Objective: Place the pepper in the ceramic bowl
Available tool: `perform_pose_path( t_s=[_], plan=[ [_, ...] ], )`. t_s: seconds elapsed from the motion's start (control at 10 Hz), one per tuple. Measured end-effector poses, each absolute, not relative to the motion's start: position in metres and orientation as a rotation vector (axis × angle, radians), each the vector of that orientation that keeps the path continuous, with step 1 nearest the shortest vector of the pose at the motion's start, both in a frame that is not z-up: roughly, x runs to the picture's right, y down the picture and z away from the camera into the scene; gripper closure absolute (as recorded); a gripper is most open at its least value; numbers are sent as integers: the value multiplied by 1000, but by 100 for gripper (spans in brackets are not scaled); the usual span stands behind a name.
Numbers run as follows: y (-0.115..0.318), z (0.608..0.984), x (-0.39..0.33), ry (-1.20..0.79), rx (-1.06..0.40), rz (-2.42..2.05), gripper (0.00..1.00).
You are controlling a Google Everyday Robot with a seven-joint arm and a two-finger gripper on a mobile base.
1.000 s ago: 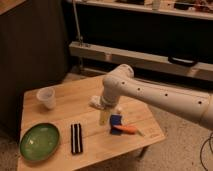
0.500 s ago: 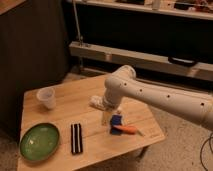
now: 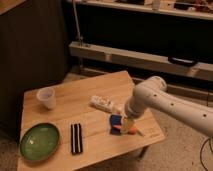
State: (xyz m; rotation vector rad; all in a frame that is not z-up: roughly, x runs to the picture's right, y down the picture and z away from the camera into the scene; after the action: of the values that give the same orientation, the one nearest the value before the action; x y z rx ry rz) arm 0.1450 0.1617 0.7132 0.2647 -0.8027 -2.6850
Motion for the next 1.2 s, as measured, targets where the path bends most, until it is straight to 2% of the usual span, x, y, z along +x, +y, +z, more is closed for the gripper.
perform_pose_path(
  t_s=[0.2,0.8,1.2],
  plan=[
    [183,715,176,-810,272,-2673,20],
    [189,721,178,-817,312,-2627,20],
    [227,768,171,-912,413,-2498,20]
  ],
)
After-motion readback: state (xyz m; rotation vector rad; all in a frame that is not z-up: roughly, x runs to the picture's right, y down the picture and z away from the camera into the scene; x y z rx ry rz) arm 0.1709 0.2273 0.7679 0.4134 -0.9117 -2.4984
